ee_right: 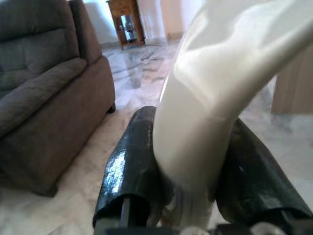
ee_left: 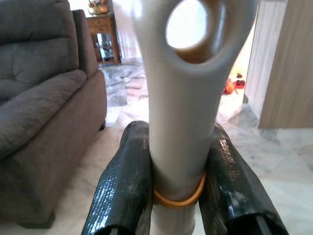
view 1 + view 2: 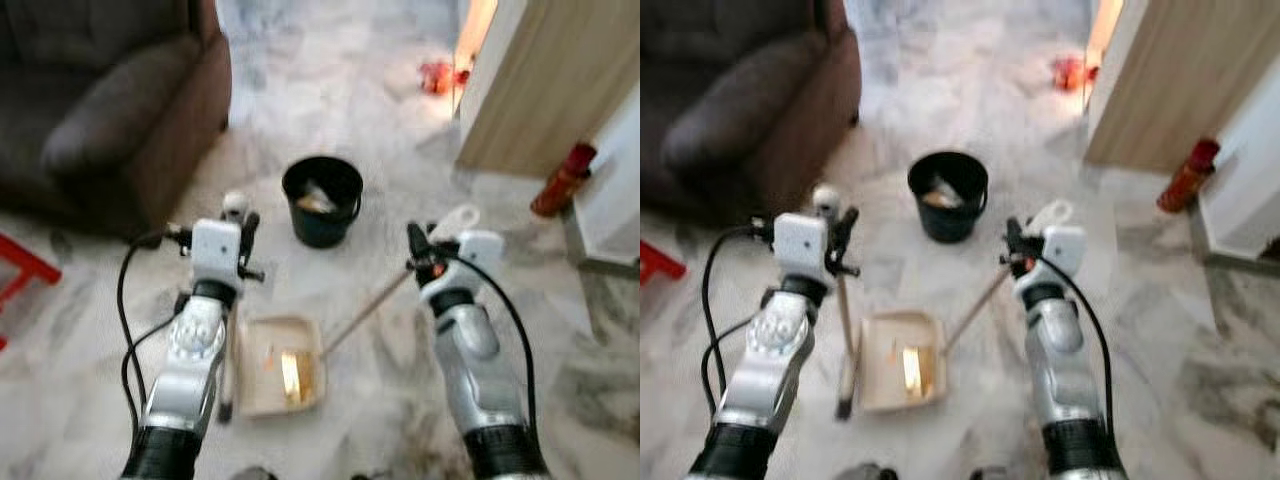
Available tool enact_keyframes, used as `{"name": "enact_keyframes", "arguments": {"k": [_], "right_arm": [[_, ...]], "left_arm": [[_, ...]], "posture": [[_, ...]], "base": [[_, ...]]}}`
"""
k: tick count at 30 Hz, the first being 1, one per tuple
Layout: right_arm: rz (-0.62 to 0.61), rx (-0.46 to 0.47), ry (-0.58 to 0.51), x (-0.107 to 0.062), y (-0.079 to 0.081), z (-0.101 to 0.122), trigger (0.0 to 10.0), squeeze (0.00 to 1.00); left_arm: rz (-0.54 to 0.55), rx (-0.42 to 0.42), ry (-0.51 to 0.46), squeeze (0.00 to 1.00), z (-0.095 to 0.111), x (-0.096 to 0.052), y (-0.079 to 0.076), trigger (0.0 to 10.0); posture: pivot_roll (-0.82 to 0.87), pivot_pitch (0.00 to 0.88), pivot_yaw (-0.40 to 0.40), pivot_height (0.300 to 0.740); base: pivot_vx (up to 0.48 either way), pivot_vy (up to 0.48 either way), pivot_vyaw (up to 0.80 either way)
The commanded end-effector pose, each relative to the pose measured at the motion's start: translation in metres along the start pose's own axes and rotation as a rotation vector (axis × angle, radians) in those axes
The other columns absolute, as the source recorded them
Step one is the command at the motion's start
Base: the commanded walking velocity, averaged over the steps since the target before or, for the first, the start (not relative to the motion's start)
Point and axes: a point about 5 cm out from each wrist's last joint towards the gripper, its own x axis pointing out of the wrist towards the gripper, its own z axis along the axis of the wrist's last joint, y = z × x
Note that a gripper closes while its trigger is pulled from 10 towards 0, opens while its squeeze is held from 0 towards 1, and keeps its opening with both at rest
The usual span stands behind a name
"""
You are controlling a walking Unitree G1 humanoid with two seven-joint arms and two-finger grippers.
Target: Sweep floor
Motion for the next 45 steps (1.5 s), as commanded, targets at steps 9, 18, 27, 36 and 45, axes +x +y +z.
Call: {"name": "enact_keyframes", "arguments": {"k": [9,18,27,36,45], "right_arm": [[0.031,0.042,-0.053,0.0031,0.0111,0.0098,10.0,0.00],[0.032,0.040,-0.052,0.0032,0.0117,0.0093,10.0,0.00],[0.035,0.043,-0.054,0.0026,0.0122,0.0091,10.0,0.00],[0.042,0.044,-0.053,0.0030,0.0127,0.0090,10.0,0.00],[0.038,0.040,-0.051,0.0029,0.0122,0.0086,10.0,0.00]], "left_arm": [[-0.010,-0.006,-0.030,0.00,0.0066,0.0026,-0.0004,10.0],[-0.011,-0.003,-0.029,0.00,0.0065,0.0026,0.0003,10.0],[-0.016,-0.003,-0.032,0.00,0.0073,0.0034,-0.0013,10.0],[-0.017,-0.002,-0.032,0.00,0.0070,0.0030,-0.0024,10.0],[-0.017,-0.004,-0.029,0.00,0.0061,0.0025,-0.0024,10.0]], "posture": [[0.04,0.195,-0.025,0.740],[0.05,0.193,-0.026,0.740],[0.05,0.179,-0.023,0.740],[0.05,0.171,-0.026,0.740],[0.05,0.175,-0.027,0.740]], "base": [[0.319,0.000,0.00],[0.347,0.000,0.00],[0.358,0.000,0.00],[0.346,0.000,0.00],[0.346,0.000,0.00]]}}
